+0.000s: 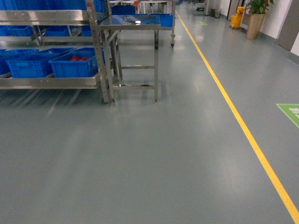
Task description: Pick blue part to blue bin on bottom shelf
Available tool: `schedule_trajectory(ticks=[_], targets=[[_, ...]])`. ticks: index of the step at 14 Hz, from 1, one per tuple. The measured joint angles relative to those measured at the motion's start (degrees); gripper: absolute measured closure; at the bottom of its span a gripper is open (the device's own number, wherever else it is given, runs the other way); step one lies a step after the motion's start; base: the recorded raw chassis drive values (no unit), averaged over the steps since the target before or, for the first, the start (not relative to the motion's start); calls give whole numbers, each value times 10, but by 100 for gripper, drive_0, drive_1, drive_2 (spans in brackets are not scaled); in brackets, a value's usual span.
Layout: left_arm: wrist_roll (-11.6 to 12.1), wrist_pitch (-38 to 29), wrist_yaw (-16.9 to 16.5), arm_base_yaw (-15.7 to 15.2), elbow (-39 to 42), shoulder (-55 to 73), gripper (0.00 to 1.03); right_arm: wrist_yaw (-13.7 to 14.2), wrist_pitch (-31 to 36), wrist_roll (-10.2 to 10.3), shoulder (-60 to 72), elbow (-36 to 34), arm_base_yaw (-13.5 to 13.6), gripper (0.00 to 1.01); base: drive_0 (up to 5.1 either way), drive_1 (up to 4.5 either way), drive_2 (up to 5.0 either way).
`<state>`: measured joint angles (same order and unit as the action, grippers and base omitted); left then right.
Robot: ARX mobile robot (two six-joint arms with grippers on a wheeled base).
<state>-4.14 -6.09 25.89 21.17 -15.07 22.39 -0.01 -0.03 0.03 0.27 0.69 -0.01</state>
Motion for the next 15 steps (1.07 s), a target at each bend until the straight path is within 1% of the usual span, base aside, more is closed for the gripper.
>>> schedule_trajectory(ticks=[15], targets=[[0,-2,1,0,0,0,60,0,-3,0,0,0,0,3,1,410,-408]])
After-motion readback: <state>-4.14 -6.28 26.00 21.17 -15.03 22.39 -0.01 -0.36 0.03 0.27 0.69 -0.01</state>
